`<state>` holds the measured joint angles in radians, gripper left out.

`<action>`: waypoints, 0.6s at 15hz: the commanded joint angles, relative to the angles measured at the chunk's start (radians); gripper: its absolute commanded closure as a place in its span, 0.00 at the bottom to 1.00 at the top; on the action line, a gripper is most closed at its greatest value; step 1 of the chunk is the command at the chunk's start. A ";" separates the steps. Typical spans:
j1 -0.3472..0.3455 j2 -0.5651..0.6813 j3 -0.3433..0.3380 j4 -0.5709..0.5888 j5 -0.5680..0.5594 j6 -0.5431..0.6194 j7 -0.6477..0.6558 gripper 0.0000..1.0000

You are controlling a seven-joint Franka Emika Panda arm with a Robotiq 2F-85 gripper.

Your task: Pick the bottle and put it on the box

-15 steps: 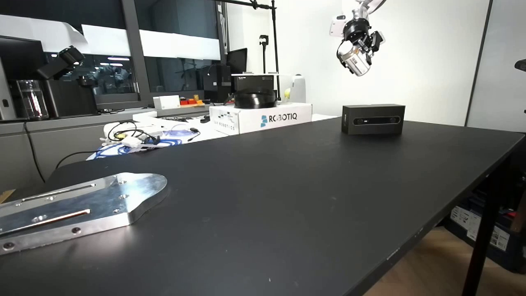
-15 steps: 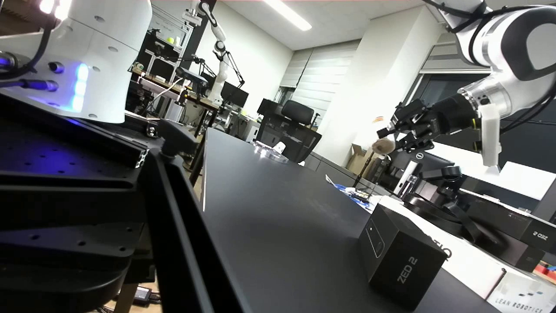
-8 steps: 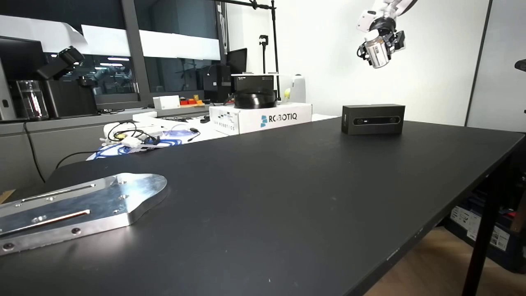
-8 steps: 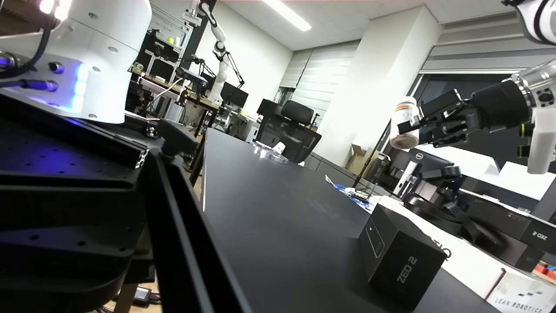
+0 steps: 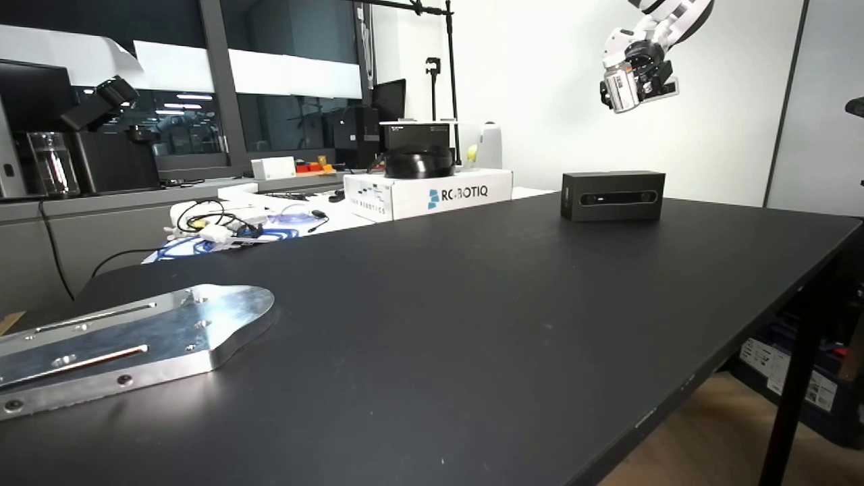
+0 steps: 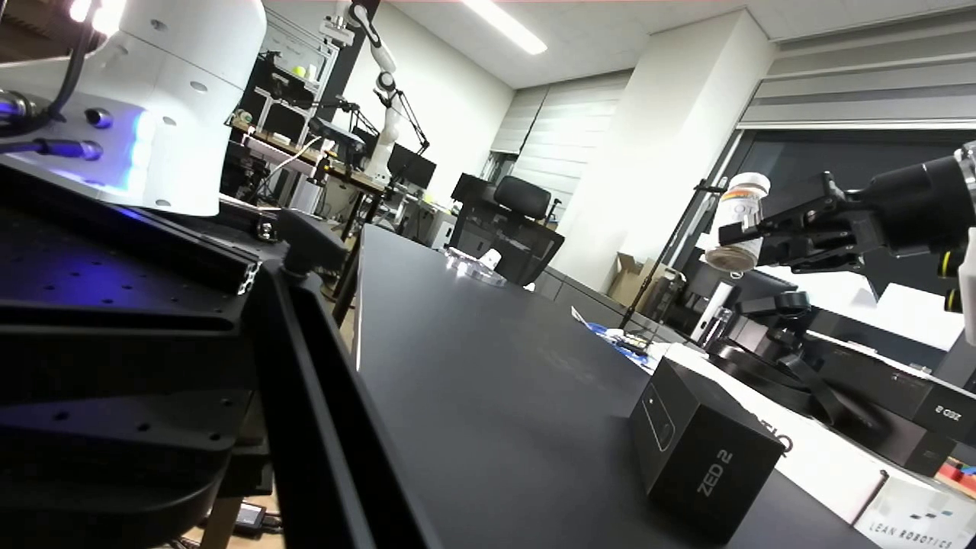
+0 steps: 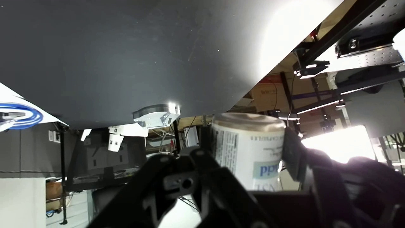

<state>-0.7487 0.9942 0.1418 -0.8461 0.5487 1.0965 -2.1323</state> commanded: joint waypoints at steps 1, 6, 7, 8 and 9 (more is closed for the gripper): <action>0.001 0.000 0.000 0.002 0.000 0.000 0.002 0.45; 0.001 0.008 0.003 0.015 0.008 0.013 0.000 0.70; -0.002 0.016 0.004 0.017 0.015 0.037 -0.004 0.70; -0.006 0.027 0.007 0.021 0.026 0.072 -0.013 0.70; -0.012 0.040 0.012 0.026 0.043 0.102 -0.014 0.70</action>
<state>-0.7456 1.0012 0.1427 -0.8409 0.5531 1.1403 -2.1342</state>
